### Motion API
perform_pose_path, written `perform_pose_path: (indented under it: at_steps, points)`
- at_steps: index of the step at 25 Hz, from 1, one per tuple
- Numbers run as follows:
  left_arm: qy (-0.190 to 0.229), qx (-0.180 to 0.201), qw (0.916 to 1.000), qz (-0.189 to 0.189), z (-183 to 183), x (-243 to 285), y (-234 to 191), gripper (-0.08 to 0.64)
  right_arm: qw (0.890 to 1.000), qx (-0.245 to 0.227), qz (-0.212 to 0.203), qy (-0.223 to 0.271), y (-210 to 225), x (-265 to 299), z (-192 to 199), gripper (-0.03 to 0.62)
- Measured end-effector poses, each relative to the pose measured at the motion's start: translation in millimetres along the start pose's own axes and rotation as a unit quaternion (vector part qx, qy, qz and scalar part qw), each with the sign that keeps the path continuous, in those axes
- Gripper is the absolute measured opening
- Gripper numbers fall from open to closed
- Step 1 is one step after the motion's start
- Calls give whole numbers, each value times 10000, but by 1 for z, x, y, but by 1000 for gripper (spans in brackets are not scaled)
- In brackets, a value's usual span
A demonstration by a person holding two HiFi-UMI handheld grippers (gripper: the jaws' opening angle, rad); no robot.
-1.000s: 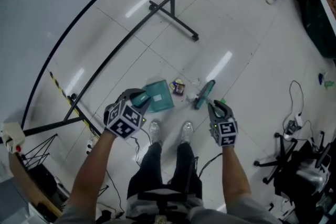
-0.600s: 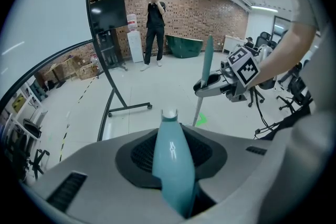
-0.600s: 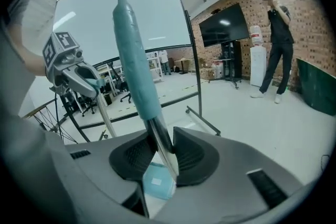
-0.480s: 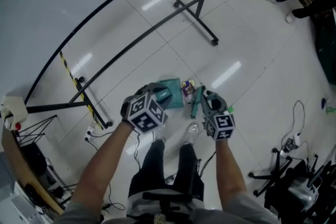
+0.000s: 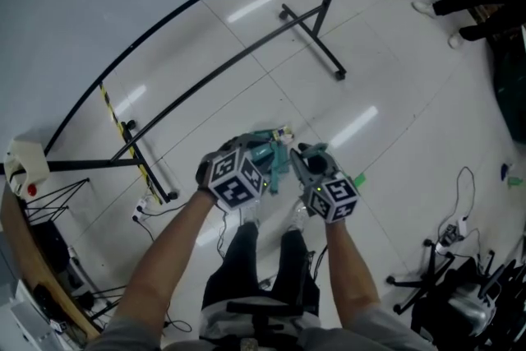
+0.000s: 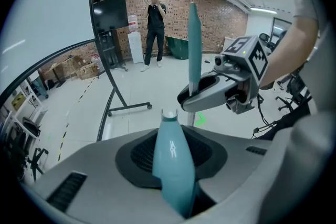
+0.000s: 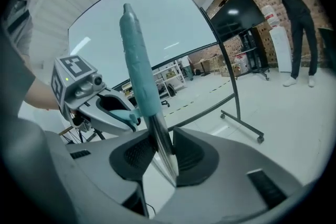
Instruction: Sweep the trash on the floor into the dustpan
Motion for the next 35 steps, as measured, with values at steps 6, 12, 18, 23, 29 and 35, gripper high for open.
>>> perform_pose_path:
  at_steps: [6, 12, 18, 23, 29, 35]
  points:
    - [-101, 97, 9999, -49, 0, -1, 0, 107, 9991, -84, -62, 408, 12, -33, -40, 81]
    - [-263, -47, 9995, -170, 19, -11, -5, 107, 9969, -480, 128, 609, 47, -63, -62, 80]
    - [-473, -410, 9972, -399, 38, -25, -15, 107, 9901, -971, 883, 492, 112, -70, -66, 80]
    - [-495, -752, 9940, -621, 39, -35, -20, 107, 9820, -1226, 1429, 144, 182, -47, -45, 80]
    - [-434, -1027, 9916, -653, 52, -32, -30, 107, 9847, -1137, 1322, -3, 182, -9, -31, 81]
    - [-300, -1016, 9919, -708, 37, -25, -35, 107, 9939, -711, 840, 86, 139, 24, -22, 87]
Point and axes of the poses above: the fingertips, and each gripper's own axes: x forward along the fingers, y to its right, z out of its underside, the point moved 2 cm from there along -x, backward along the fingers, and after that the axes turned 12 degrees about z, right-handed, at the moved point
